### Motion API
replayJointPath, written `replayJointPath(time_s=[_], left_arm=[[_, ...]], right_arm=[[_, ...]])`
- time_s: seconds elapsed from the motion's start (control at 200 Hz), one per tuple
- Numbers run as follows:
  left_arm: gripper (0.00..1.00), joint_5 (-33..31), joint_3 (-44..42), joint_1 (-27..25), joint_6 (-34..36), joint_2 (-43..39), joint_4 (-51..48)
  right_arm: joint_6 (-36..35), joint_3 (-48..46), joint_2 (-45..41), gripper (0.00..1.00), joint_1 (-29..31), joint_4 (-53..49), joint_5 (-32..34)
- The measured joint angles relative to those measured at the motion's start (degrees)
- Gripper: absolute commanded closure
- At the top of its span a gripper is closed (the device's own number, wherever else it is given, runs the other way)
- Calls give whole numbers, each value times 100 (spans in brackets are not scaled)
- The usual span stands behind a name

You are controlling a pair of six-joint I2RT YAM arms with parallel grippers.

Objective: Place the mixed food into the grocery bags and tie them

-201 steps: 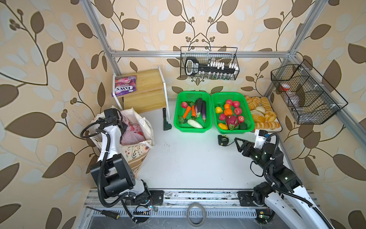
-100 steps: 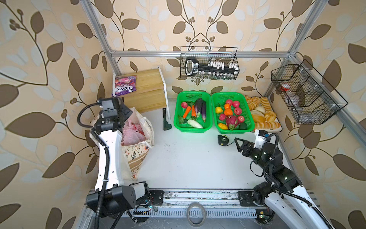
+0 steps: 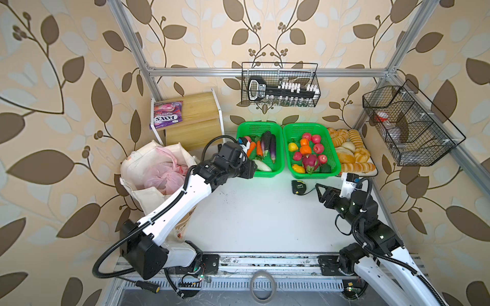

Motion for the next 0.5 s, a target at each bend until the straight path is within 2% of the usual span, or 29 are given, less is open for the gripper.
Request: replayJointPath(time_s=[0.13, 0.21, 0.375, 0.5], left_arm=[[45, -896, -542, 98, -114, 332, -149], [45, -1228, -835, 306, -282, 378, -332], [42, -1550, -1453, 1556, -616, 238, -612], [44, -1840, -1685, 2376, -737, -420, -763]], right_arm=[[-160, 0, -55, 30, -9, -92, 186], [-284, 0, -90, 30, -9, -153, 352], [-544, 0, -131, 30, -22, -229, 667], [-656, 0, -129, 30, -44, -238, 772]])
